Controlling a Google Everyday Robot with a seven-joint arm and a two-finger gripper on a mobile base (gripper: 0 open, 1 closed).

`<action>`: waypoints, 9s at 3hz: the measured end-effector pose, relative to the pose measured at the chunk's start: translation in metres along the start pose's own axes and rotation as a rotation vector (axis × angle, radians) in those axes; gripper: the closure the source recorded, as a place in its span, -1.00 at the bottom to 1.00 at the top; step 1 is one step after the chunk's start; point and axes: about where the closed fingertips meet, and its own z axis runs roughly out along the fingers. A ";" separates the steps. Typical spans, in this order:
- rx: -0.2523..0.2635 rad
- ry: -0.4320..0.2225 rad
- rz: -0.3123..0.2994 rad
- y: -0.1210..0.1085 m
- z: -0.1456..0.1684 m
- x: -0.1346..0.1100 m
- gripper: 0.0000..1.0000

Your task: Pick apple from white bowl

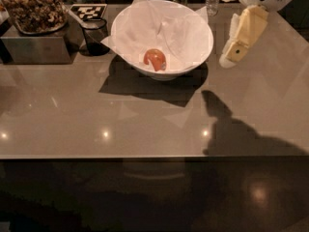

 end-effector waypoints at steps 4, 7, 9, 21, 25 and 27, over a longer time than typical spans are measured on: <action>-0.037 -0.126 0.119 -0.030 0.036 0.007 -0.62; -0.069 -0.122 0.082 -0.048 0.060 -0.003 -0.58; -0.139 -0.126 0.024 -0.073 0.097 -0.019 -0.60; -0.300 -0.185 -0.009 -0.092 0.231 -0.056 -0.64; -0.341 -0.159 0.007 -0.065 0.245 -0.047 0.63; -0.331 -0.256 0.028 -0.067 0.220 -0.043 1.00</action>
Offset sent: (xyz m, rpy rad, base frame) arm 0.0510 0.0297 -0.0238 0.1464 0.0942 0.0323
